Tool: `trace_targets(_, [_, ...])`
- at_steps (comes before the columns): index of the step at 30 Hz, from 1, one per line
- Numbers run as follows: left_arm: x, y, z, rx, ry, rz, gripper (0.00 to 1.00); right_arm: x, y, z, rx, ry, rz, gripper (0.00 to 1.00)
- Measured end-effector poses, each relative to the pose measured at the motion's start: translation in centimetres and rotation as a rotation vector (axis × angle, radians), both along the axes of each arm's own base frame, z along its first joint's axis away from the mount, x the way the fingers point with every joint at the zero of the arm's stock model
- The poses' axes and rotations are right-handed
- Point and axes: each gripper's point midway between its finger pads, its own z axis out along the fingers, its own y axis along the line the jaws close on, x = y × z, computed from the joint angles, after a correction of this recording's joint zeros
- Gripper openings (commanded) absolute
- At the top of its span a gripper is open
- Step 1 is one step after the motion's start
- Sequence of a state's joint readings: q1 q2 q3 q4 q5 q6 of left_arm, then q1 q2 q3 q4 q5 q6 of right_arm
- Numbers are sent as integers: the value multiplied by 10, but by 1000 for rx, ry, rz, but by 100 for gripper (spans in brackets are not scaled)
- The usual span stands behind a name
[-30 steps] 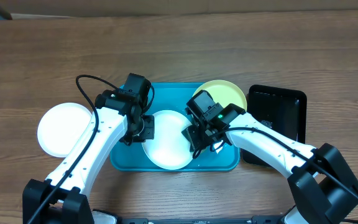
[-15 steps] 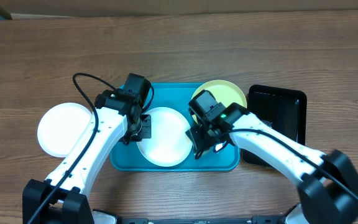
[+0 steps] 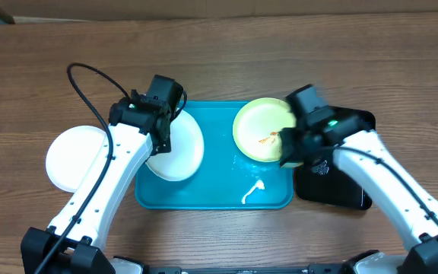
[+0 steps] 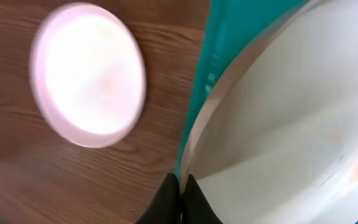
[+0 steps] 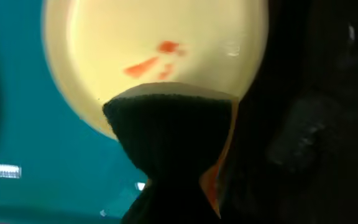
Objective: Clean dirty plates on tray and stack at the side
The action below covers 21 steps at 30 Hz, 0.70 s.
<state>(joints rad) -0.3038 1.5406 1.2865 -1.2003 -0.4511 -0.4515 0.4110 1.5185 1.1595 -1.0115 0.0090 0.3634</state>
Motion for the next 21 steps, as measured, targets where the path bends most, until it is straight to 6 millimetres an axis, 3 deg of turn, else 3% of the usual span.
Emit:
trace_targets(4, [7, 11, 16, 157, -62, -15, 4, 4, -39, -2, -22, 35, -119, 4])
trace_targets(8, [18, 1, 39, 322, -170, -86, 4, 4, -61, -4, -37, 57, -188, 4])
trace_targets(15, [33, -41, 69, 445, -347, -214, 4, 5, -66, -4, -39, 56, -201, 4])
trace_targets(21, [31, -58, 93, 575, -436, -274, 4, -3, -67, -15, -48, 83, -200, 4])
